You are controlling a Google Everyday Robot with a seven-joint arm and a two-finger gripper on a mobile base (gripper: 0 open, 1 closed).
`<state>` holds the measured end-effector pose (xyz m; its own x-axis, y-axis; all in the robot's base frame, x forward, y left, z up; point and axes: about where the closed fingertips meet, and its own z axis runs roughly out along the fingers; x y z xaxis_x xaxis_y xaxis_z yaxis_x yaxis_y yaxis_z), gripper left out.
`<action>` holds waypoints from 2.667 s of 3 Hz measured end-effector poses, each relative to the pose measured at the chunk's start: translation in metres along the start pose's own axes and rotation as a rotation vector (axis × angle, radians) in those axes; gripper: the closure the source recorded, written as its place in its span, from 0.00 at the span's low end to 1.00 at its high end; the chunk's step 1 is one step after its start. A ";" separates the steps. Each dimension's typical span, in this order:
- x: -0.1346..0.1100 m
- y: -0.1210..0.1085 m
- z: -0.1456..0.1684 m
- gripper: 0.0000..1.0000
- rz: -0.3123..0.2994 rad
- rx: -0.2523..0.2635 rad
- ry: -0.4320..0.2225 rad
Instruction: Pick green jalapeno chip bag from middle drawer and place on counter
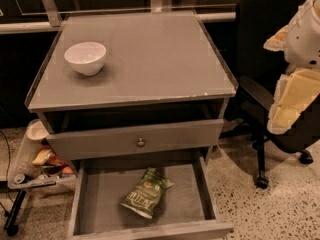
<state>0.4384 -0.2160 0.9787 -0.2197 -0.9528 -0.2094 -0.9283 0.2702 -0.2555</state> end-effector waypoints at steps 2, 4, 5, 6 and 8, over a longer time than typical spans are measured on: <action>-0.003 0.007 0.011 0.00 -0.008 0.003 -0.009; -0.038 0.058 0.112 0.00 -0.126 -0.098 -0.177; -0.038 0.058 0.111 0.00 -0.126 -0.098 -0.177; -0.055 0.073 0.141 0.00 -0.130 -0.109 -0.195; -0.103 0.106 0.276 0.00 -0.214 -0.153 -0.281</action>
Offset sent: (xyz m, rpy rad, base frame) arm -0.0064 0.0147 -0.0335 0.0138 0.0034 0.0250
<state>0.4458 -0.0508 0.7133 0.0547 -0.9045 -0.4229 -0.9830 0.0256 -0.1819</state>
